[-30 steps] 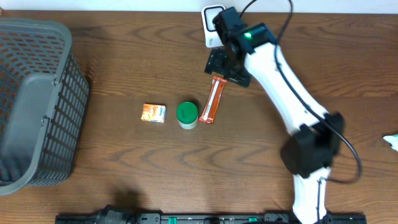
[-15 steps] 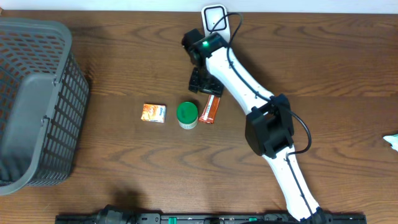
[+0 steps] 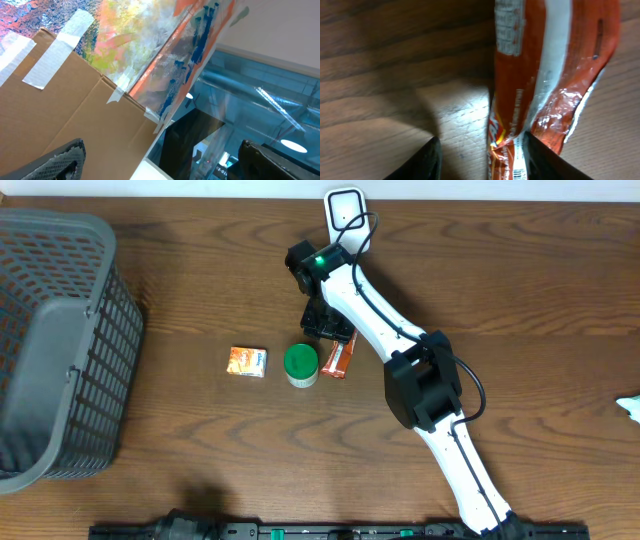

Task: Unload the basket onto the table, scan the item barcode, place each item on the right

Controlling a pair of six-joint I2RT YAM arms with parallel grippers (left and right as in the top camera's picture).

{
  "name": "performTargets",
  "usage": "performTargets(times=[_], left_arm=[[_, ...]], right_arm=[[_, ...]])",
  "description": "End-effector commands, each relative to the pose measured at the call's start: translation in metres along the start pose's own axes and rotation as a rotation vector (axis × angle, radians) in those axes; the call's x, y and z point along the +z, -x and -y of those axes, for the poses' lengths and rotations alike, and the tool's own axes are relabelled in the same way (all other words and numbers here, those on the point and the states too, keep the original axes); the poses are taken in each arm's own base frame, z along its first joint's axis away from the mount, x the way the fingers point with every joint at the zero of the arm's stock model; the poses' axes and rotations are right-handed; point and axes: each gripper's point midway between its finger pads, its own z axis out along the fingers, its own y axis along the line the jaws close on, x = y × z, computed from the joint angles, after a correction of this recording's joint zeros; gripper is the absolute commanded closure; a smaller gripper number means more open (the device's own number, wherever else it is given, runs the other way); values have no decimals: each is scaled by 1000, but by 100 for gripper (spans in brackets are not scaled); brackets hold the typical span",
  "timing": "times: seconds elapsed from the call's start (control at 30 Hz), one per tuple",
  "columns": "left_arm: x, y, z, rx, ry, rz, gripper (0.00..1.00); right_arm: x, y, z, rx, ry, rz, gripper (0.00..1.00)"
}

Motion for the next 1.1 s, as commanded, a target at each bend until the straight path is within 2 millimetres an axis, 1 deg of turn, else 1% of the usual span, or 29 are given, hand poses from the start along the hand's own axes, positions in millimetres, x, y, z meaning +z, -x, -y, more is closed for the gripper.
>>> performTargets(times=[0.0,0.07,0.23,0.33,0.43,0.53,0.6,0.73,0.87,0.97,1.07], left_arm=[[-2,2,-3,10,7,7,2],[-2,2,-3,10,7,7,2],[-2,2,-3,10,7,7,2],[-2,2,-3,10,7,7,2],[-2,2,-3,10,7,7,2],[-2,2,-3,10,7,7,2],[-2,2,-3,10,7,7,2],[-2,2,-3,10,7,7,2],[-2,2,-3,10,7,7,2],[-2,2,-3,10,7,7,2],[-2,2,-3,10,7,7,2]], right_arm=[[2,9,7,24,-38,39,57],[3,11,11,30,-49,37,63],[3,11,16,35,-63,27,64],[3,9,22,34,-89,19,68],[2,7,32,31,-134,19,66],[1,5,36,28,-155,14,56],[1,5,36,29,-154,13,56],[2,6,36,40,-151,12,62],[2,8,36,47,-145,16,64],[3,8,36,51,-145,17,70],[6,7,38,59,-155,10,71]])
